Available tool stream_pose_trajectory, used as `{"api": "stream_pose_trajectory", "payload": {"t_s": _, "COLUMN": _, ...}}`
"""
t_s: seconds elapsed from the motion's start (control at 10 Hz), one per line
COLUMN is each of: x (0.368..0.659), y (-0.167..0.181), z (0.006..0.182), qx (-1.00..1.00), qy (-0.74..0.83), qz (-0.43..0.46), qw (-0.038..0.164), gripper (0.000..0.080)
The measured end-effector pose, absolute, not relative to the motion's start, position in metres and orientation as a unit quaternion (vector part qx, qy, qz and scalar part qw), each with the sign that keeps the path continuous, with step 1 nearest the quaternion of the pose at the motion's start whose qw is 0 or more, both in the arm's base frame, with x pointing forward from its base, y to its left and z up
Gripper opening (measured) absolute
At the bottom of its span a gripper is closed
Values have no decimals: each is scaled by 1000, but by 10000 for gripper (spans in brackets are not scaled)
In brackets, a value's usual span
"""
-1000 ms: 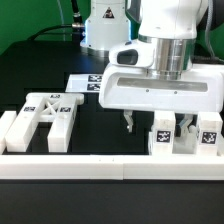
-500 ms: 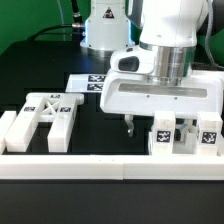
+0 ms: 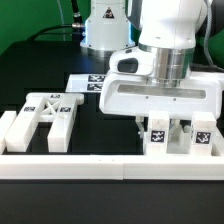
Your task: Assemble chair
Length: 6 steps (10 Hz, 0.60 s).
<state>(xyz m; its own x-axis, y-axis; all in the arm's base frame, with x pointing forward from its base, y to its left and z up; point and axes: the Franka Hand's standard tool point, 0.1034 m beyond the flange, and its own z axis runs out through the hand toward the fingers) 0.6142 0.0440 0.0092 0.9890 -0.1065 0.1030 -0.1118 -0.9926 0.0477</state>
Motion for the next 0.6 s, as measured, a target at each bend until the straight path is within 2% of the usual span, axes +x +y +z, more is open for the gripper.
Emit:
{"api": "stream_pose_trajectory", "payload": {"t_s": 0.4, "x": 614, "y": 44, "z": 10, "qx": 997, "qy": -54, "qz": 50, "qw": 27, "gripper": 251}}
{"api": "stream_pose_trajectory", "payload": {"t_s": 0.6, "x": 614, "y": 41, "z": 18, "qx": 997, "qy": -56, "qz": 48, "qw": 25, "gripper": 251}}
